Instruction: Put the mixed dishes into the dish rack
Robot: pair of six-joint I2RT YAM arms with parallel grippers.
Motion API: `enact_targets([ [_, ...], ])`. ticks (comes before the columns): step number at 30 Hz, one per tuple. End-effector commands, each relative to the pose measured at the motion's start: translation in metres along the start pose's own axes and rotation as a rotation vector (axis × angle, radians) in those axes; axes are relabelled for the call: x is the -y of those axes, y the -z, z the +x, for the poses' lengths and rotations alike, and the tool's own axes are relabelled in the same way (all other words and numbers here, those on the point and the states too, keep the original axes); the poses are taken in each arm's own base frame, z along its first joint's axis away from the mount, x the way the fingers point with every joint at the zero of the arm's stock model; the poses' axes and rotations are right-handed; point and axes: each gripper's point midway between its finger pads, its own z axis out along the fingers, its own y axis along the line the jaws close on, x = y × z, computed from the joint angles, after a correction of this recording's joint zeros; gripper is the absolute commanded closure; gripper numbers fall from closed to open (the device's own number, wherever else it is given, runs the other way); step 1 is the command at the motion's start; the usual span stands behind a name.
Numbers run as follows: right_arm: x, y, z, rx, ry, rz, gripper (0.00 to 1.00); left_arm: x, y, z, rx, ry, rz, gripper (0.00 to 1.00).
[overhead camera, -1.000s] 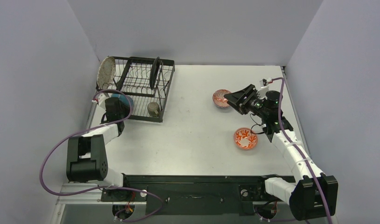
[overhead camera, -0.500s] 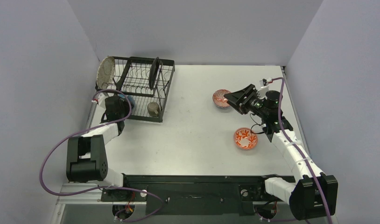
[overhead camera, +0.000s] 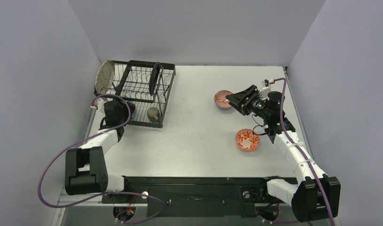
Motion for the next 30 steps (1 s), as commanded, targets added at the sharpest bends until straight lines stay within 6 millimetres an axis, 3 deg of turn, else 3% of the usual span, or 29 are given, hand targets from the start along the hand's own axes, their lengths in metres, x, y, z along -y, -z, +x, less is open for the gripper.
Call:
enact_targets([
  [1, -0.006, 0.001, -0.007, 0.022, 0.037, -0.017, 0.54, 0.019, 0.012, -0.032, 0.120, -0.149, 0.077, 0.36],
  [6, -0.006, 0.002, -0.007, 0.024, 0.041, -0.015, 0.54, 0.017, 0.007, -0.025, 0.084, -0.073, 0.173, 0.38],
  [13, -0.005, 0.002, -0.007, 0.022, 0.044, -0.010, 0.55, 0.035, 0.011, -0.025, 0.063, -0.008, 0.329, 0.47],
  [21, -0.006, 0.001, -0.007, 0.018, 0.047, -0.013, 0.55, 0.022, 0.022, -0.030, 0.056, 0.124, 0.366, 0.41],
  [30, -0.006, 0.001, -0.007, 0.016, 0.046, -0.014, 0.55, 0.021, 0.044, -0.039, 0.082, 0.115, 0.349, 0.36],
])
